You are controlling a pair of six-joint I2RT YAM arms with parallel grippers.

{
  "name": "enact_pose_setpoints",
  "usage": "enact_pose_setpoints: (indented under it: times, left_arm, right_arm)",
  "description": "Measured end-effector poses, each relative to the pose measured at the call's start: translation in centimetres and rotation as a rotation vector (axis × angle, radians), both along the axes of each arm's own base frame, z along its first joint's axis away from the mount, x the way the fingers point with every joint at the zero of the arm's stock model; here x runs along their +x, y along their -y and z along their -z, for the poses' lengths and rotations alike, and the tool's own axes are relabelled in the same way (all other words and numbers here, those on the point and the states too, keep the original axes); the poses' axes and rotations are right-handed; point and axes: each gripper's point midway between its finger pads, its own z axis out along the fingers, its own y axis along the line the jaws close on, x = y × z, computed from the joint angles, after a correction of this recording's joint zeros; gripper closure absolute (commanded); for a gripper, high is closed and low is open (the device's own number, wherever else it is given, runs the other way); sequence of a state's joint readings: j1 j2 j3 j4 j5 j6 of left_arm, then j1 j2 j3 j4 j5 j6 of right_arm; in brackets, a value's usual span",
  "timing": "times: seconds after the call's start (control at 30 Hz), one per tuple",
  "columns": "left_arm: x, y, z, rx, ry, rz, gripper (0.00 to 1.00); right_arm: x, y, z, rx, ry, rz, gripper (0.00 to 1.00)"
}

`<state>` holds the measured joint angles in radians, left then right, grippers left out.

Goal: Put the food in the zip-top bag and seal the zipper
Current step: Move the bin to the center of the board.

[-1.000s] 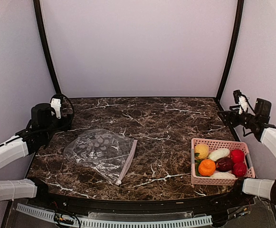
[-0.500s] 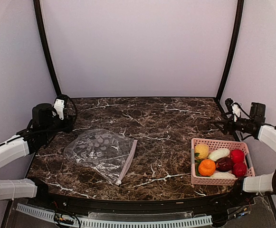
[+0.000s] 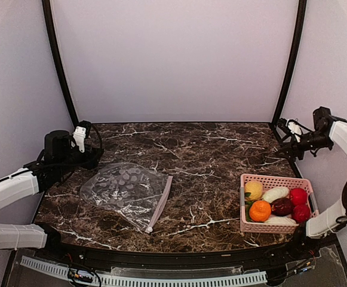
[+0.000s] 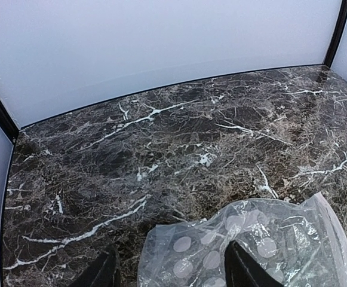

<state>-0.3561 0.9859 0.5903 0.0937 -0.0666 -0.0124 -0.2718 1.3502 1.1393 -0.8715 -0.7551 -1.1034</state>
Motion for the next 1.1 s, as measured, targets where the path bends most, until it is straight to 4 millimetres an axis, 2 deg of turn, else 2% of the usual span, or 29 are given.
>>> enact_pose_setpoints:
  times: [0.13, 0.23, 0.4, 0.53, 0.83, 0.93, 1.1]
  left_arm:
    - [-0.1, 0.0, 0.5, 0.008, -0.017, 0.003, 0.4]
    - [-0.1, -0.2, 0.6, 0.025, -0.018, -0.003, 0.39]
    - [0.0, -0.5, 0.7, 0.048, -0.017, -0.013, 0.39]
    - [0.2, -0.2, 1.7, 0.057, -0.056, -0.004, 0.39]
    - [0.2, 0.1, 1.9, 0.051, -0.066, 0.01, 0.39]
    - [0.2, 0.1, 1.8, 0.05, -0.064, 0.012, 0.39]
    - [0.0, 0.1, 1.2, 0.042, -0.046, 0.012, 0.39]
  right_arm:
    - [-1.6, 0.4, 2.7, -0.073, -0.13, -0.049, 0.5]
    - [-2.9, 0.4, 4.7, -0.115, -0.232, -0.091, 0.51]
    - [-4.1, -0.2, 6.3, -0.192, -0.281, -0.162, 0.51]
    - [-5.2, -0.1, 8.2, -0.227, -0.324, -0.181, 0.51]
    - [-5.1, 0.7, 10.7, -0.267, -0.403, -0.185, 0.59]
    - [-5.0, 0.8, 11.4, -0.283, -0.422, -0.192, 0.67]
    - [-4.5, 0.6, 12.0, -0.306, -0.444, -0.2, 0.88]
